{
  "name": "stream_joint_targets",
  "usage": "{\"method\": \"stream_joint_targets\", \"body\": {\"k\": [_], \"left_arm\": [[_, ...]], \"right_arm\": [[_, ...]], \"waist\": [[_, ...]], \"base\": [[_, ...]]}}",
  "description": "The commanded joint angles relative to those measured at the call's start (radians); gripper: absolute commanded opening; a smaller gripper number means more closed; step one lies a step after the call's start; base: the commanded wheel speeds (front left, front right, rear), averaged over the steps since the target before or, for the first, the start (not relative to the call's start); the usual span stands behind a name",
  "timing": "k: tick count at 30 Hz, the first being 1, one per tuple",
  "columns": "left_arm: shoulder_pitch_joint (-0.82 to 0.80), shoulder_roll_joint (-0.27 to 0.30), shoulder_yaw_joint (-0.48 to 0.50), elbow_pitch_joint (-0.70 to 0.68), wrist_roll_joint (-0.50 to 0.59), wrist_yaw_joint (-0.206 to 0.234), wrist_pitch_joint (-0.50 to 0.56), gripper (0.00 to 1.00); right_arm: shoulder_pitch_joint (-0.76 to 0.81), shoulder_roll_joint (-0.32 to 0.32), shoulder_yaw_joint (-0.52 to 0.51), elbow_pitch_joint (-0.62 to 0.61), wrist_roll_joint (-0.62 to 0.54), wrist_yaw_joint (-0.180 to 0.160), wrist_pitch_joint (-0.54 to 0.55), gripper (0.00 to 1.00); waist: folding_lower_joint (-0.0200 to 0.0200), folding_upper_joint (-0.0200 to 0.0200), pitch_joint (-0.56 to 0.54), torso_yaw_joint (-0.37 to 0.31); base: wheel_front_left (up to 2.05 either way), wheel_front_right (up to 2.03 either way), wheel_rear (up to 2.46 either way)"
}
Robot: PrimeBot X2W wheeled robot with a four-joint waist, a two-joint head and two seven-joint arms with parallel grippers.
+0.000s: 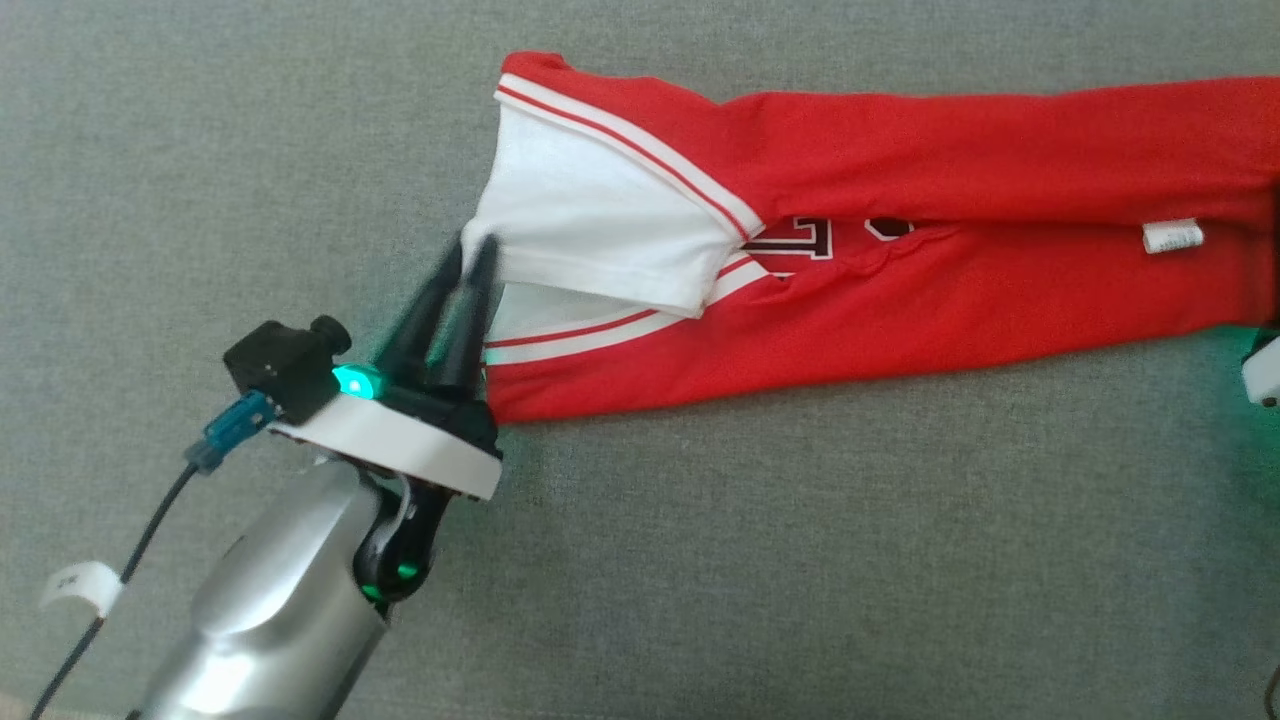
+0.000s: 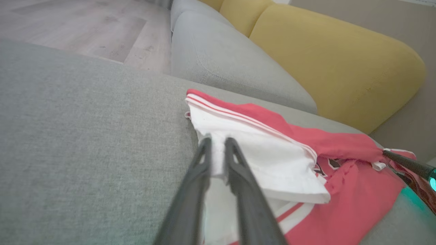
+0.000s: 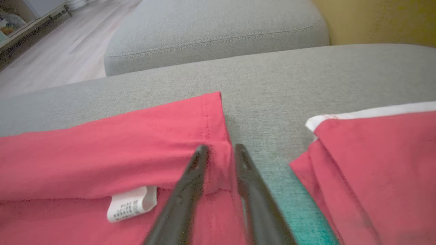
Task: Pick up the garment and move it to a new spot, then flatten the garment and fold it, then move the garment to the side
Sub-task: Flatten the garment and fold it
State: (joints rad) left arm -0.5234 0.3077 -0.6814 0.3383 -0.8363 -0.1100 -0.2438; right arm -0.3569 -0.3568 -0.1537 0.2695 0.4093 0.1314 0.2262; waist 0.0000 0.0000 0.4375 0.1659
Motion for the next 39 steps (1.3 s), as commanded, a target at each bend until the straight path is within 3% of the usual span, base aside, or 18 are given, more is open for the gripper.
{"method": "stream_joint_targets", "body": {"k": [1,4,6,15,21,29,30,31,33,34,39], "left_arm": [[-0.004,0.011,0.050,-0.025,0.014,0.014,-0.015,1.00],[0.048,-0.040,0.161,-0.097,0.135,0.064,-0.017,1.00],[0.094,-0.056,0.207,-0.157,0.276,0.105,-0.018,1.00],[0.308,-0.157,0.297,-0.349,0.671,0.260,-0.018,1.00],[0.402,-0.180,0.305,-0.410,0.777,0.307,-0.018,1.00],[0.425,-0.197,0.306,-0.434,0.797,0.300,-0.018,1.00],[0.425,-0.199,0.306,-0.435,0.798,0.298,-0.018,1.00],[0.425,-0.200,0.307,-0.434,0.799,0.297,-0.018,1.00],[0.426,-0.202,0.310,-0.434,0.800,0.295,-0.018,1.00],[0.428,-0.203,0.313,-0.434,0.800,0.295,-0.018,1.00],[0.434,-0.204,0.326,-0.435,0.802,0.291,-0.018,1.00]], "right_arm": [[0.012,-0.007,-0.006,-0.025,-0.020,-0.001,-0.034,1.00],[0.055,0.061,-0.065,-0.042,-0.067,-0.001,-0.098,1.00],[0.086,0.098,-0.083,-0.060,-0.094,-0.001,-0.116,1.00],[0.139,0.177,-0.144,-0.037,-0.152,-0.001,-0.153,1.00],[0.058,0.162,-0.232,0.093,-0.177,-0.001,-0.151,1.00],[-0.043,0.136,-0.344,0.320,-0.246,-0.001,-0.089,1.00],[-0.052,0.133,-0.353,0.350,-0.255,-0.001,-0.079,0.90],[-0.060,0.134,-0.355,0.377,-0.259,-0.001,-0.067,0.74],[-0.074,0.139,-0.349,0.417,-0.252,-0.001,-0.051,0.15],[-0.079,0.142,-0.340,0.430,-0.243,-0.001,-0.047,0.00],[-0.083,0.128,-0.290,0.460,-0.199,-0.001,-0.071,0.00]], "waist": [[0.0000,0.0000,-0.010,0.003],[0.0000,0.0000,-0.039,0.006],[0.0000,0.0000,-0.057,0.009],[0.0000,0.0000,-0.139,0.054],[0.0000,0.0000,-0.176,0.107],[0.0000,0.0000,-0.182,0.154],[0.0000,0.0000,-0.182,0.156],[0.0000,0.0000,-0.182,0.156],[0.0000,0.0000,-0.185,0.154],[0.0000,0.0000,-0.186,0.150],[0.0000,0.0000,-0.202,0.118]], "base": [[0.00,0.00,0.00],[0.00,0.00,0.00],[0.00,0.00,0.00],[0.00,0.00,0.00],[0.00,0.00,0.00],[0.00,0.00,0.00],[0.00,0.00,0.00],[0.00,0.00,0.00],[0.00,0.00,0.00],[0.00,0.00,0.00],[0.00,0.00,0.00]]}}
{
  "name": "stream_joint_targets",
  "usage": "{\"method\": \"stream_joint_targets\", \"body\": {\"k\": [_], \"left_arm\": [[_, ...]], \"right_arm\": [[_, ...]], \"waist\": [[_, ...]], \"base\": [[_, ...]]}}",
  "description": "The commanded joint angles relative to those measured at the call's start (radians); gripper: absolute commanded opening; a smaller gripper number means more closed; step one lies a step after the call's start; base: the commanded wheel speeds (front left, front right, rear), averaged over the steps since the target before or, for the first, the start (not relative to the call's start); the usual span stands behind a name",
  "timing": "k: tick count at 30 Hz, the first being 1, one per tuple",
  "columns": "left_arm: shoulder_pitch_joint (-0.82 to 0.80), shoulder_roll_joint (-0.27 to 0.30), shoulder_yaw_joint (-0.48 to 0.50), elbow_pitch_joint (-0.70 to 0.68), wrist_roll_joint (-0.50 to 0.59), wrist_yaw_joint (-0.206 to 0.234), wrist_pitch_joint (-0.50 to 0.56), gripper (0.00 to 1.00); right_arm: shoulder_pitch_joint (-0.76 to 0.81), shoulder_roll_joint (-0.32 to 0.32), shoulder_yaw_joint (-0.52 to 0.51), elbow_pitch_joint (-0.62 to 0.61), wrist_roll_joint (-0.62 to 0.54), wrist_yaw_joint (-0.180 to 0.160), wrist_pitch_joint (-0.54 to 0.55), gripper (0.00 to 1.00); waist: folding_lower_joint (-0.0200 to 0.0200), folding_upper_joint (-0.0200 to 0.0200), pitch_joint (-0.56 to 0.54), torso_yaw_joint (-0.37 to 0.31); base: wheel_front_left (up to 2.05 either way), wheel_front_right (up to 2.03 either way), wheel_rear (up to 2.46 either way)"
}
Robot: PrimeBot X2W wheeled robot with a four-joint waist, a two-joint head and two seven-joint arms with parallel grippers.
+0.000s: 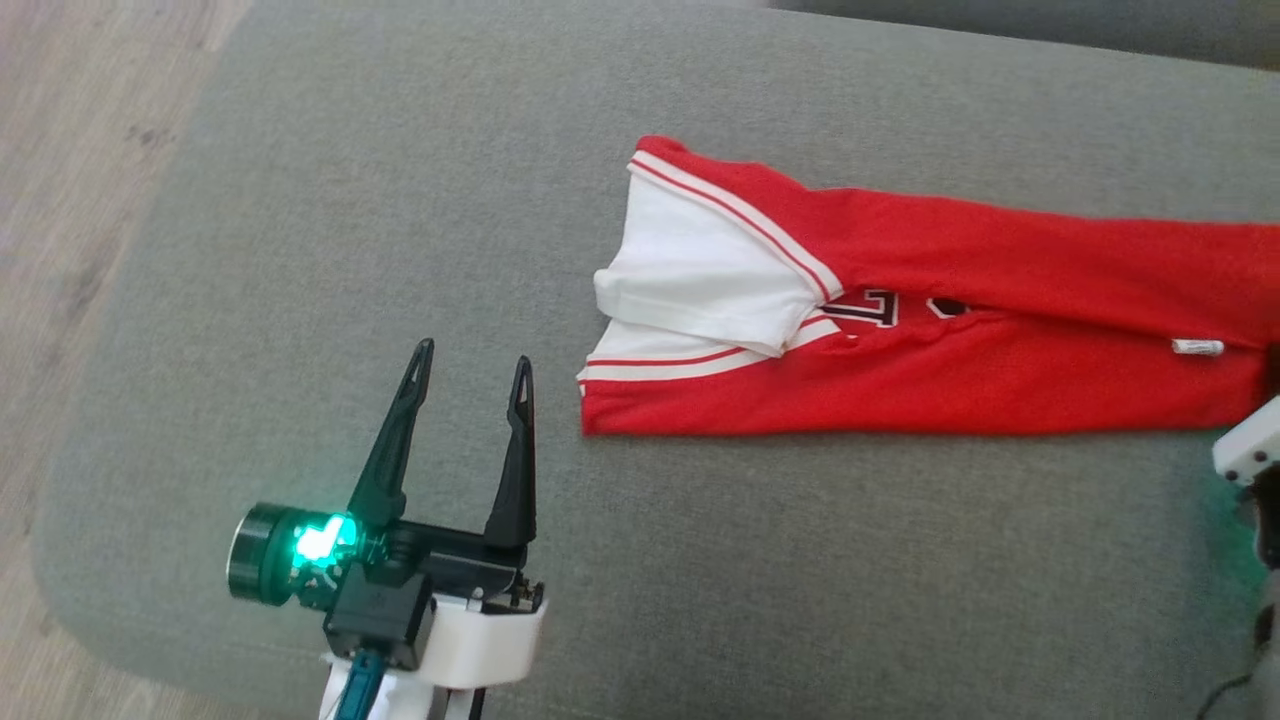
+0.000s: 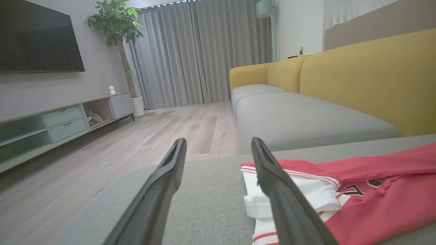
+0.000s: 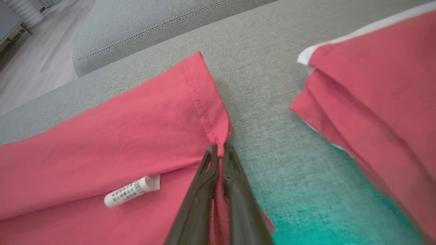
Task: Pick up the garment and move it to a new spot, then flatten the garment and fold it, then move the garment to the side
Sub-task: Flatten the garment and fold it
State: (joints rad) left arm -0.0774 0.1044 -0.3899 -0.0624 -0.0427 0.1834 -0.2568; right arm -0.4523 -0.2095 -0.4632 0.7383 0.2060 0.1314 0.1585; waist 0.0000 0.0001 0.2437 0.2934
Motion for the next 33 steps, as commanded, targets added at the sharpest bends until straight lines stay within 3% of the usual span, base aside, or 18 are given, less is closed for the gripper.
{"method": "stream_joint_targets", "body": {"k": [1,8,16,19,25,29,33], "left_arm": [[-0.011,0.000,0.037,-0.035,0.010,-0.004,-0.005,1.00],[0.010,0.005,0.048,-0.035,0.019,-0.005,-0.005,1.00],[0.033,0.010,0.057,-0.037,0.019,-0.006,-0.005,1.00],[0.039,0.011,0.060,-0.035,0.018,-0.009,-0.005,1.00],[0.035,0.009,0.058,-0.028,0.017,-0.020,-0.005,1.00],[0.032,0.004,0.054,-0.022,0.013,-0.029,-0.005,1.00],[0.030,-0.003,0.049,-0.011,0.009,-0.037,-0.005,1.00]], "right_arm": [[0.015,-0.025,0.030,-0.009,0.011,-0.001,-0.017,0.00],[0.048,-0.081,0.082,-0.062,0.063,-0.001,-0.086,0.00],[0.082,-0.119,0.108,-0.265,0.121,-0.001,-0.040,0.00],[0.072,-0.075,0.157,-0.397,0.185,-0.001,0.006,0.00],[0.072,0.083,0.308,-0.627,0.321,-0.001,0.116,0.00],[0.071,0.142,0.425,-0.658,0.347,-0.001,0.122,0.00],[0.080,0.158,0.562,-0.606,0.389,-0.001,0.096,0.00]], "waist": [[0.0000,-0.0001,-0.013,-0.018],[0.0000,-0.0001,-0.056,-0.072],[0.0000,-0.0001,-0.084,-0.111],[0.0000,-0.0001,-0.095,-0.122],[0.0000,-0.0001,-0.103,-0.120],[0.0000,-0.0001,-0.106,-0.102],[0.0000,-0.0001,-0.110,-0.078]], "base": [[0.00,0.00,0.00],[0.00,0.00,0.00],[0.00,0.00,0.00],[0.00,0.00,0.00],[0.00,0.00,0.00],[0.00,0.00,0.00],[0.00,0.00,0.00]]}}
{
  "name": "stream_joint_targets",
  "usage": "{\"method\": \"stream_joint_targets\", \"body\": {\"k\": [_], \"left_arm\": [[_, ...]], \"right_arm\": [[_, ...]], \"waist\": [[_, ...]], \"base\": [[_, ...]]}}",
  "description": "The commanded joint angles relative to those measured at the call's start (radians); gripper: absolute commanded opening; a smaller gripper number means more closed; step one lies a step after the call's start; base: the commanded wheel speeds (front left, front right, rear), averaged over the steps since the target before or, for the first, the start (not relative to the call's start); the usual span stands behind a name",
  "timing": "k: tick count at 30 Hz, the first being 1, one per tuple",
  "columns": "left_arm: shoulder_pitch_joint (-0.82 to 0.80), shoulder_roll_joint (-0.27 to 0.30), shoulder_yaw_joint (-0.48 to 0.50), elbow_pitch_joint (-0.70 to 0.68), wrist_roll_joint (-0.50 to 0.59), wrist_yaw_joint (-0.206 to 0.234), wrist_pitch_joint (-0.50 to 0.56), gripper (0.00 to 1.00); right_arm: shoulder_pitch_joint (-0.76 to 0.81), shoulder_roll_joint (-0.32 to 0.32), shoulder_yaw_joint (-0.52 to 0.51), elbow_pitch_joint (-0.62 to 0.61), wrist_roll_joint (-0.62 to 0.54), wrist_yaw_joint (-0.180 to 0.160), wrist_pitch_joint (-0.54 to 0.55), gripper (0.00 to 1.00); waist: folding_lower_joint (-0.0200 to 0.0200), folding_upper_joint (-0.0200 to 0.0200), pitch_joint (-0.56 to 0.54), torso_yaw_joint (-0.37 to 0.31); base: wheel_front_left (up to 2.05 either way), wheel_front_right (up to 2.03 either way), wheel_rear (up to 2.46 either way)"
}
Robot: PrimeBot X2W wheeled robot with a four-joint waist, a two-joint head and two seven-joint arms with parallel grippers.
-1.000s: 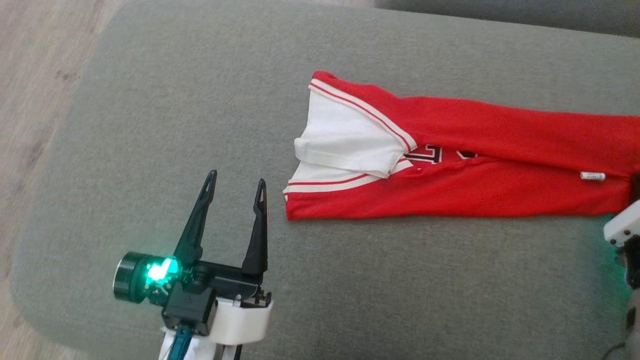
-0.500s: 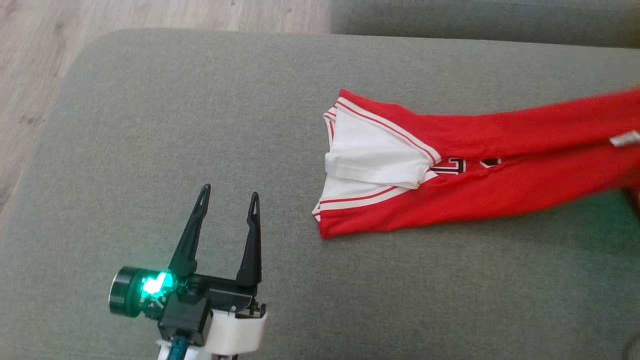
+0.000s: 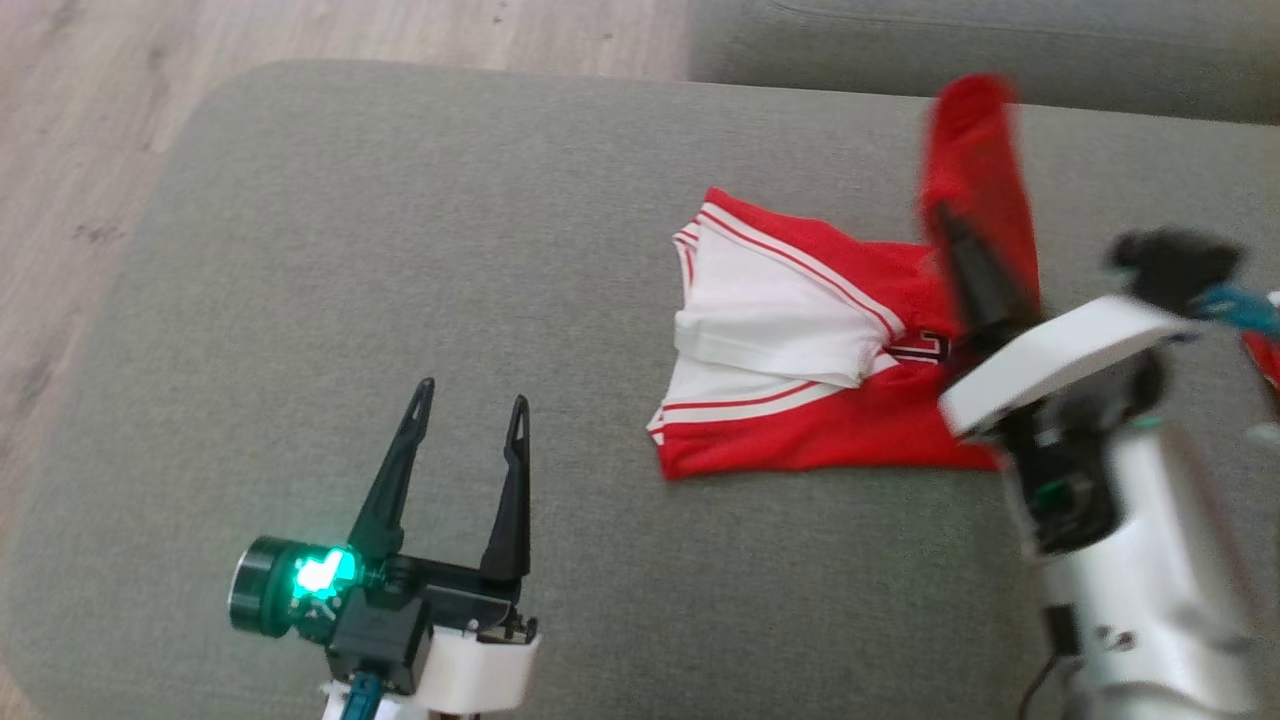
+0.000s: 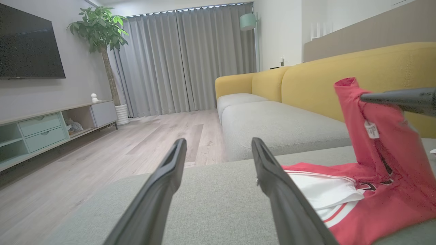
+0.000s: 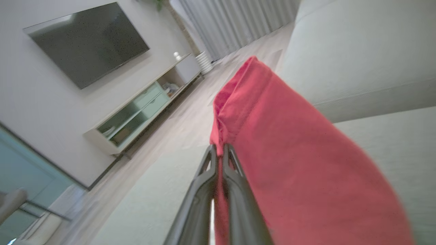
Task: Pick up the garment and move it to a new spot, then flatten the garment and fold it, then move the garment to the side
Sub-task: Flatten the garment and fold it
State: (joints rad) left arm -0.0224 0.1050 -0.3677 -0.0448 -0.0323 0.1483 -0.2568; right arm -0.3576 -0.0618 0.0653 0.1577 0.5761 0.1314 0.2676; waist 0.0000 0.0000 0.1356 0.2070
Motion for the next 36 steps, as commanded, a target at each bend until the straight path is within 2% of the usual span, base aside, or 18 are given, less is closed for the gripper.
{"method": "stream_joint_targets", "body": {"k": [1,10,11,12,13,19,21,24,27,31,36], "left_arm": [[-0.025,-0.006,0.025,-0.026,-0.003,-0.005,-0.005,1.00],[-0.027,-0.016,0.018,-0.013,-0.003,-0.020,-0.005,1.00],[-0.027,-0.017,0.017,-0.012,-0.002,-0.022,-0.005,1.00],[-0.028,-0.018,0.017,-0.010,-0.001,-0.023,-0.005,1.00],[-0.028,-0.019,0.017,-0.008,-0.001,-0.023,-0.005,1.00],[-0.014,-0.025,0.028,0.007,-0.016,-0.024,-0.005,1.00],[-0.004,-0.027,0.034,0.013,-0.024,-0.027,-0.005,1.00],[0.014,-0.029,0.044,0.017,-0.028,-0.027,-0.005,1.00],[0.036,-0.031,0.061,0.012,-0.032,-0.021,-0.005,1.00],[0.072,-0.032,0.092,0.002,-0.040,-0.013,-0.005,1.00],[0.109,-0.034,0.130,0.000,-0.054,-0.017,-0.005,1.00]], "right_arm": [[-0.012,0.011,0.070,-0.003,0.043,-0.001,-0.033,0.00],[-0.056,0.011,0.380,0.239,0.211,-0.001,-0.213,0.00],[-0.068,0.011,0.408,0.266,0.230,-0.001,-0.236,0.04],[-0.081,0.011,0.432,0.292,0.252,-0.001,-0.267,0.45],[-0.096,0.011,0.454,0.316,0.274,-0.001,-0.303,1.00],[-0.147,0.011,0.592,0.366,0.471,-0.001,-0.486,1.00],[-0.154,0.012,0.614,0.380,0.486,-0.001,-0.510,1.00],[-0.135,0.012,0.566,0.394,0.461,-0.001,-0.527,1.00],[-0.066,-0.008,0.403,0.352,0.291,-0.001,-0.529,1.00],[0.119,-0.033,0.198,0.212,0.080,-0.001,-0.529,1.00],[0.306,-0.064,0.087,0.052,-0.126,-0.001,-0.529,1.00]], "waist": [[0.0000,0.0000,-0.003,0.017],[0.0000,0.0000,0.002,0.057],[0.0000,0.0000,0.002,0.059],[0.0000,0.0000,0.001,0.060],[0.0000,0.0000,0.000,0.061],[0.0000,0.0000,-0.028,0.044],[0.0000,0.0000,-0.043,0.032],[0.0000,0.0000,-0.068,0.010],[0.0000,0.0000,-0.090,-0.015],[0.0000,0.0000,-0.115,-0.052],[0.0000,0.0000,-0.137,-0.091]], "base": [[0.00,0.00,0.00],[0.00,0.00,0.00],[0.00,0.00,0.00],[0.00,0.00,0.00],[0.00,0.00,0.00],[0.00,0.00,0.00],[0.00,0.00,0.00],[0.00,0.00,0.00],[0.00,0.00,0.00],[0.00,0.00,0.00],[0.00,0.00,0.00]]}}
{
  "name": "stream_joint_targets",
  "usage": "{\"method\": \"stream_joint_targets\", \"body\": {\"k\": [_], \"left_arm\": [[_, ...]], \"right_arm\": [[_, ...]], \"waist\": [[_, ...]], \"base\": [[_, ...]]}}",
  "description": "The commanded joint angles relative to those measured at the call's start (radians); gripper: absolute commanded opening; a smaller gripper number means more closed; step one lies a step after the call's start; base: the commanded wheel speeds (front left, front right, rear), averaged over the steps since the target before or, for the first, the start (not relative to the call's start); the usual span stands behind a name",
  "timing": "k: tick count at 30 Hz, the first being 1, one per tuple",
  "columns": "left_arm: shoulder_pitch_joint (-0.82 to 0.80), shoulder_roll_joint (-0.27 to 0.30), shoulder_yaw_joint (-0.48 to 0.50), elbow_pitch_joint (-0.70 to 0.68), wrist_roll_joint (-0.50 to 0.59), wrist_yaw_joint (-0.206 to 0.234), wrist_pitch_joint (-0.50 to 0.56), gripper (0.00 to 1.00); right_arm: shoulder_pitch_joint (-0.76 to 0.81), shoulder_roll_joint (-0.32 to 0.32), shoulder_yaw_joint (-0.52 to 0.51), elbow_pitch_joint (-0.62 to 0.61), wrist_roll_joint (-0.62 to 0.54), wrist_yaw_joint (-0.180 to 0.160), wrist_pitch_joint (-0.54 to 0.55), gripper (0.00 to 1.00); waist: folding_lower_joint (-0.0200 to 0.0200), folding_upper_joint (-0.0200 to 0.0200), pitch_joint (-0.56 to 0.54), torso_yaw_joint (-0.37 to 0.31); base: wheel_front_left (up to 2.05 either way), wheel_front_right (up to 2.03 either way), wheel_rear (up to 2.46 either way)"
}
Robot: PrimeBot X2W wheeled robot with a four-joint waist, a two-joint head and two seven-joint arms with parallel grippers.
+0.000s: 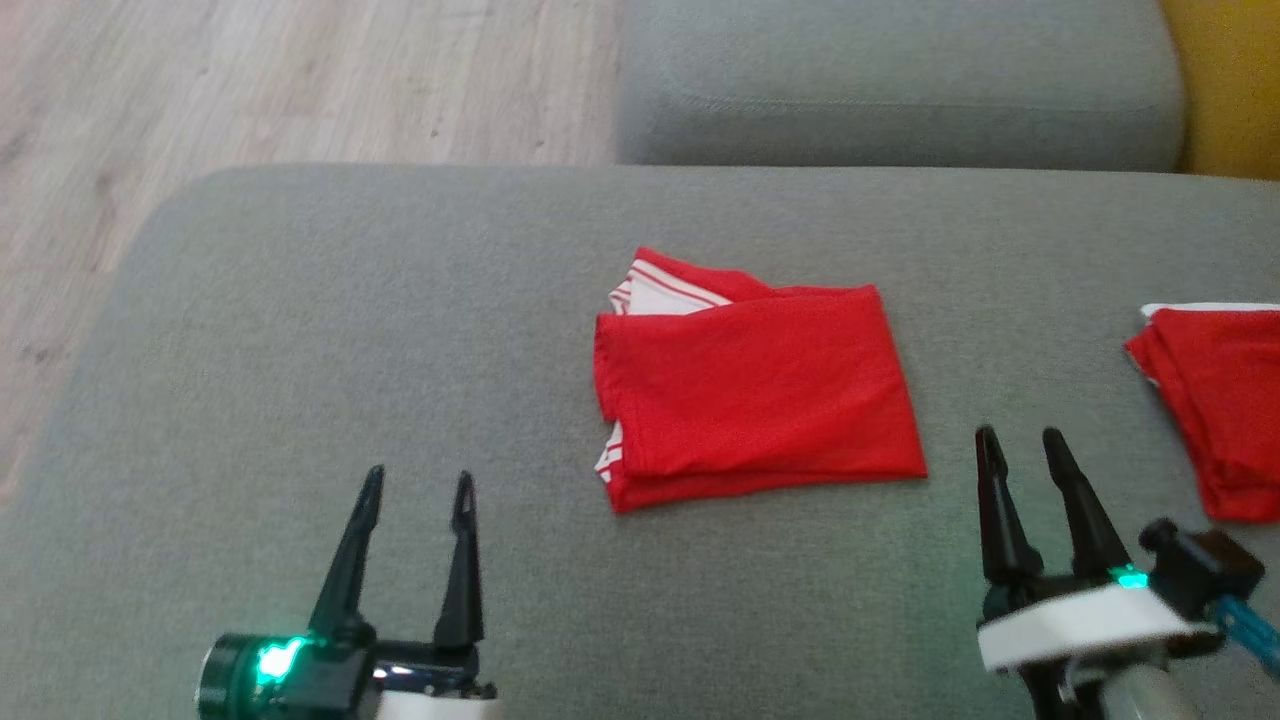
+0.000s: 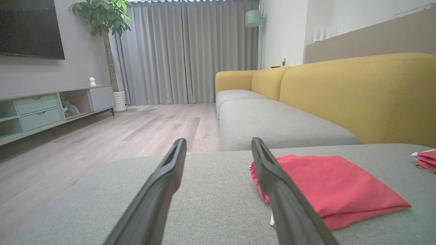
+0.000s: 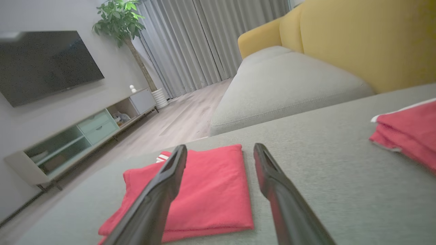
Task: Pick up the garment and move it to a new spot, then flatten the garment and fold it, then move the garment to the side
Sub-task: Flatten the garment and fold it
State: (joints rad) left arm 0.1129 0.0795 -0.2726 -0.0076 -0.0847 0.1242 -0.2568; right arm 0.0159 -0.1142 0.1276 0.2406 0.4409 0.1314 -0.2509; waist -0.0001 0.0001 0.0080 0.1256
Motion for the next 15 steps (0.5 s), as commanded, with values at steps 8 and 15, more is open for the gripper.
{"method": "stream_joint_targets", "body": {"k": [8,15], "left_arm": [[0.026,-0.012,0.096,-0.019,-0.009,-0.004,-0.005,1.00],[0.046,-0.018,0.119,-0.022,-0.005,-0.015,-0.005,1.00]], "right_arm": [[0.117,0.000,-0.047,-0.174,-0.328,-0.001,-0.011,1.00],[0.153,0.047,-0.069,-0.183,-0.350,-0.001,-0.011,1.00]], "waist": [[0.0001,-0.0001,-0.030,-0.028],[0.0001,-0.0001,-0.036,-0.048]], "base": [[0.00,0.00,0.00],[0.00,0.00,0.00]]}}
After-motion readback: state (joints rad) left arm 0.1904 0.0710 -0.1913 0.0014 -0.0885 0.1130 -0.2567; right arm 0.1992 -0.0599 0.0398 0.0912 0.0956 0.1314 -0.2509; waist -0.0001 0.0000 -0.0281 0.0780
